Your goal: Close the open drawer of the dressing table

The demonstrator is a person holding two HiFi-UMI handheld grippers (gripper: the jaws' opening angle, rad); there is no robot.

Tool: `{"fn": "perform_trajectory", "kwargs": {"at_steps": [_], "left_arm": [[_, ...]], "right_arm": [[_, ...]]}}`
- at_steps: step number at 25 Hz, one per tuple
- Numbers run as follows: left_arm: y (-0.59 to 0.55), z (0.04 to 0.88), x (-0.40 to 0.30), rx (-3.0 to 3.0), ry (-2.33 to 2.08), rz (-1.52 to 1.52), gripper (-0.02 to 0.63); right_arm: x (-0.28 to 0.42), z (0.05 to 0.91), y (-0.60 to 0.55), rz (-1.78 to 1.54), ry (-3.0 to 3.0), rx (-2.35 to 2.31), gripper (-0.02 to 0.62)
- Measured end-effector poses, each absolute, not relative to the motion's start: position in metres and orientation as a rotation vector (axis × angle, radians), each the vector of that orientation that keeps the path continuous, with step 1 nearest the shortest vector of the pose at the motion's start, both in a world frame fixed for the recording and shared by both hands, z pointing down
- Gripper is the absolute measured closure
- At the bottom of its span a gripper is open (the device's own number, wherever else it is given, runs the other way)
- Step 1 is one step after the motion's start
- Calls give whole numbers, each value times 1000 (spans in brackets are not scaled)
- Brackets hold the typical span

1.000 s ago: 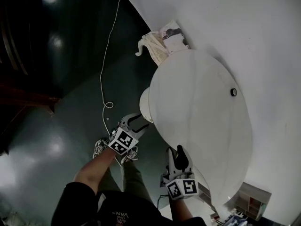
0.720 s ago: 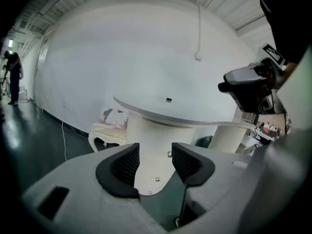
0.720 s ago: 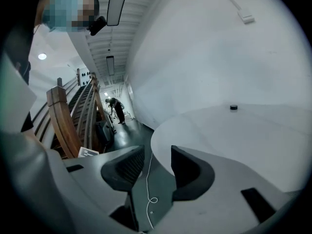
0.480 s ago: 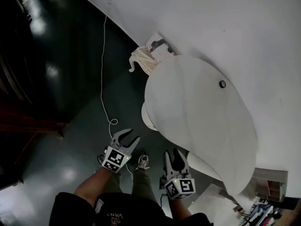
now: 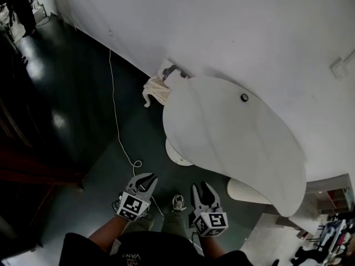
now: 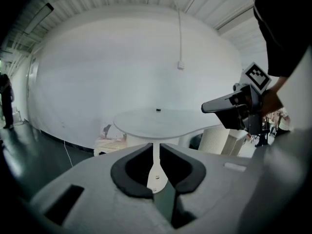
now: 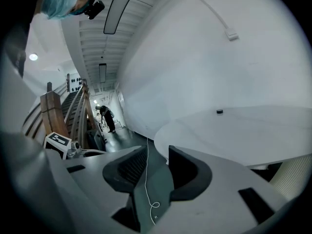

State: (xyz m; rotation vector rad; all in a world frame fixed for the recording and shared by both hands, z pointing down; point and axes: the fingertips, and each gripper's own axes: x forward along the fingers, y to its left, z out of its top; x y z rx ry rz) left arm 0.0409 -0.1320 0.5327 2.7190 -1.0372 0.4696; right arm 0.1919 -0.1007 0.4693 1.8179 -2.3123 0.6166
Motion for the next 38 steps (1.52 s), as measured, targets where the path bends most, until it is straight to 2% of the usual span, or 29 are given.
{"fn": "perform_trajectory", "kwargs": {"at_steps": [12,16,38], "left_arm": [[-104,482,25,2837,-938,511,577],[-98,469,28,2914,-882,529,580],[-70,420,24,2978,-856,485,583]], "right_arm": [[185,452,-64,600,-2269,1934,523],[185,444,-59,578,-2245,1976,591],[170,423,-23,514,-2250,2022,592]]}}
